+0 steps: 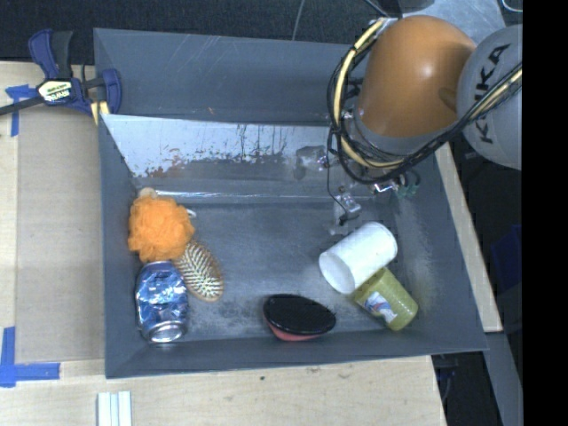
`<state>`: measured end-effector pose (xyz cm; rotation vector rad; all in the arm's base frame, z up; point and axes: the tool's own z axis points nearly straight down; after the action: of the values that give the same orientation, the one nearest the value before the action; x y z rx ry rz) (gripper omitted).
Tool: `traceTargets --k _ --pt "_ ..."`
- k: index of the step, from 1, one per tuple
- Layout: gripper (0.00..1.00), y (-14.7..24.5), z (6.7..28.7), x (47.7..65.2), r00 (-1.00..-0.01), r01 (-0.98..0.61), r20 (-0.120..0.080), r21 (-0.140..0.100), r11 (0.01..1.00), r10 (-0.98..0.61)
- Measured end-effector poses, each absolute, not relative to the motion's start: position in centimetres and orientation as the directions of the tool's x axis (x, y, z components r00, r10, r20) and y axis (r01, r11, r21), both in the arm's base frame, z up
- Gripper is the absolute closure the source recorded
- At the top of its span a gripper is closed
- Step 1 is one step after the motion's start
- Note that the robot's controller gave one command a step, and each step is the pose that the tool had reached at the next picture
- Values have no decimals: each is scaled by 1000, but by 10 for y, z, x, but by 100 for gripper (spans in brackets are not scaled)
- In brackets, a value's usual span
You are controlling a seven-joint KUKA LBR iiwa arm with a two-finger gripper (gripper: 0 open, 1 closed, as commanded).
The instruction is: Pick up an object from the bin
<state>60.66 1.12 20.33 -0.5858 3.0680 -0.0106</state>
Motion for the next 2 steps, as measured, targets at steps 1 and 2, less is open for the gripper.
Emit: traceTargets --k 1,2 --pt "0 49 168 620 -803 -595 -15 -13 804 -595" --pt "0 -27 182 613 -834 -551 -16 -15 835 -551"
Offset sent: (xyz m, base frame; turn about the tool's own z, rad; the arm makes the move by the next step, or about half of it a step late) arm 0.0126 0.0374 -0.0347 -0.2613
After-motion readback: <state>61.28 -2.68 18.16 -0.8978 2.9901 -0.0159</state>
